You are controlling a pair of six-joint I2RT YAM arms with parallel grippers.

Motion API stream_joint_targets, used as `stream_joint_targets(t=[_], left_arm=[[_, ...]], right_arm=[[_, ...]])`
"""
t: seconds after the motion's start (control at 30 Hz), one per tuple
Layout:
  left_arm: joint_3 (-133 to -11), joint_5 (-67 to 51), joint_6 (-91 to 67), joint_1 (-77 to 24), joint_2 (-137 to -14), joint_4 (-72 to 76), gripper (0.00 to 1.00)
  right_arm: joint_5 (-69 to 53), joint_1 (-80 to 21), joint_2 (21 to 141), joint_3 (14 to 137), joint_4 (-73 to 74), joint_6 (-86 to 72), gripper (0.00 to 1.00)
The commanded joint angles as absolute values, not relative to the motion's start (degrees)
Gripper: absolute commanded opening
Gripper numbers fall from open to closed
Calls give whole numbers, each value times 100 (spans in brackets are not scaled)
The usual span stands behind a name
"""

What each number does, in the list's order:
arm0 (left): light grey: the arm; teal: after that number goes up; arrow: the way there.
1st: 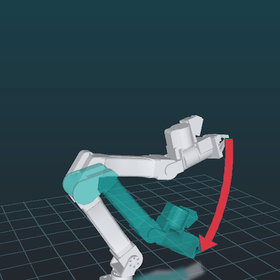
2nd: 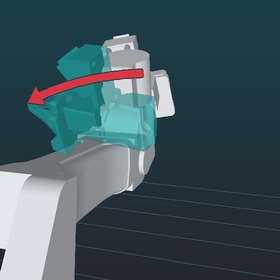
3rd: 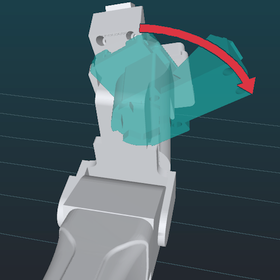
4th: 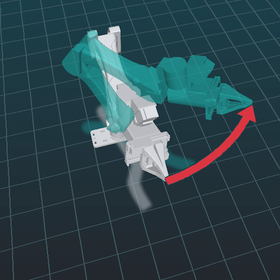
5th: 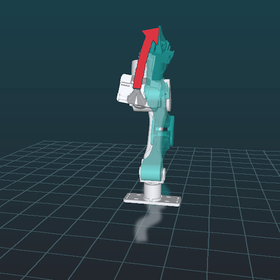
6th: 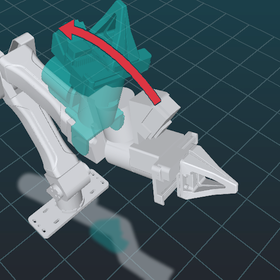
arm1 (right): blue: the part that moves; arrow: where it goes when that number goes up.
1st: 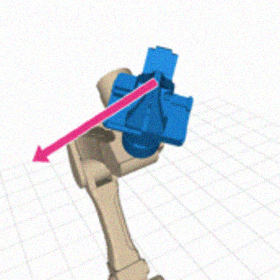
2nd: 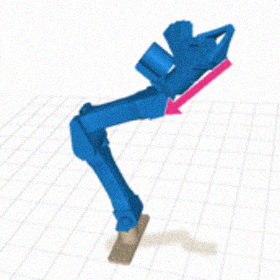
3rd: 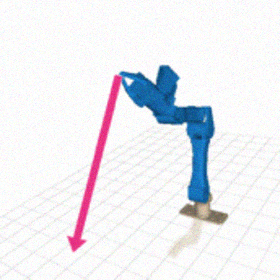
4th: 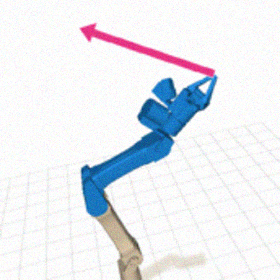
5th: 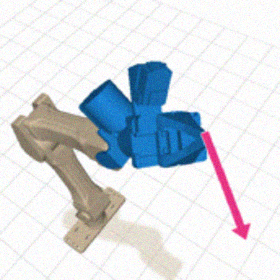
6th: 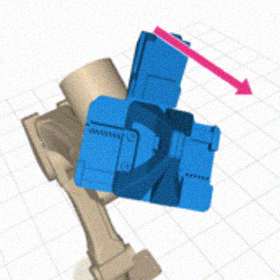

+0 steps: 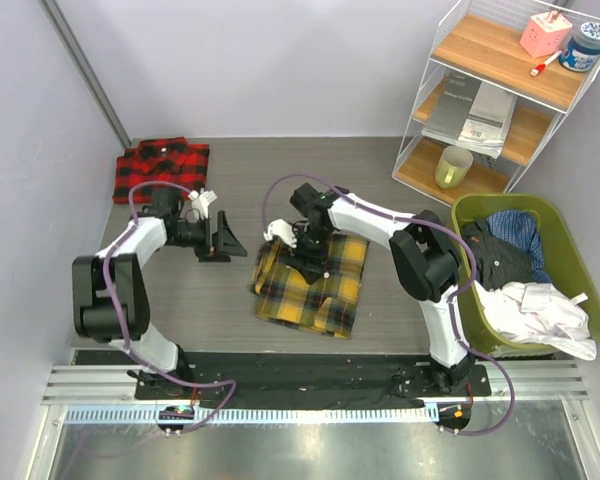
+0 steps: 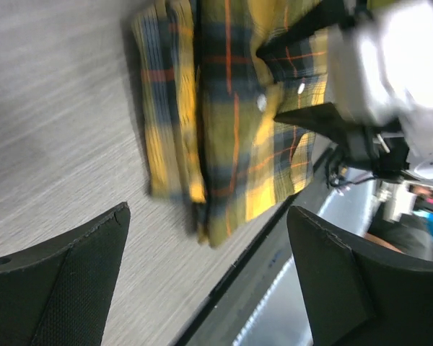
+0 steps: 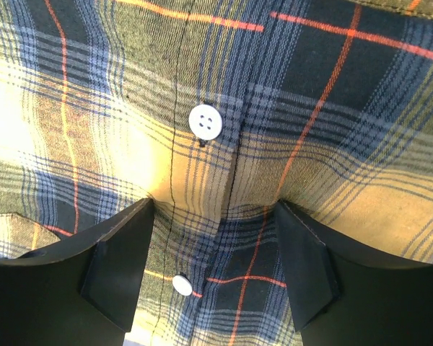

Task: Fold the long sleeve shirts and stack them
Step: Fold the shirt

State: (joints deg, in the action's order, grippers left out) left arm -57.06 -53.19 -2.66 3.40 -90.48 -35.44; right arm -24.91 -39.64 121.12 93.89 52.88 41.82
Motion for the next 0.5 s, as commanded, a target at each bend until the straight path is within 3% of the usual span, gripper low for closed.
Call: stream_joint_targets(t=[0.0, 0.23, 0.47], left_arm=[[-5336, -5852, -438, 369, -9675, -3025, 90], [-4764, -6082, -1335, 308, -10546, -1628, 85], [-4939, -6064, -1950, 150, -11328, -1310, 79]], right_arm=[[-2883, -4087, 12015, 8974, 5423, 5351, 73], [-2839, -4087, 11874, 8833, 5273, 5397, 73], [-2848, -4087, 12023, 8886, 5238, 5370, 73]])
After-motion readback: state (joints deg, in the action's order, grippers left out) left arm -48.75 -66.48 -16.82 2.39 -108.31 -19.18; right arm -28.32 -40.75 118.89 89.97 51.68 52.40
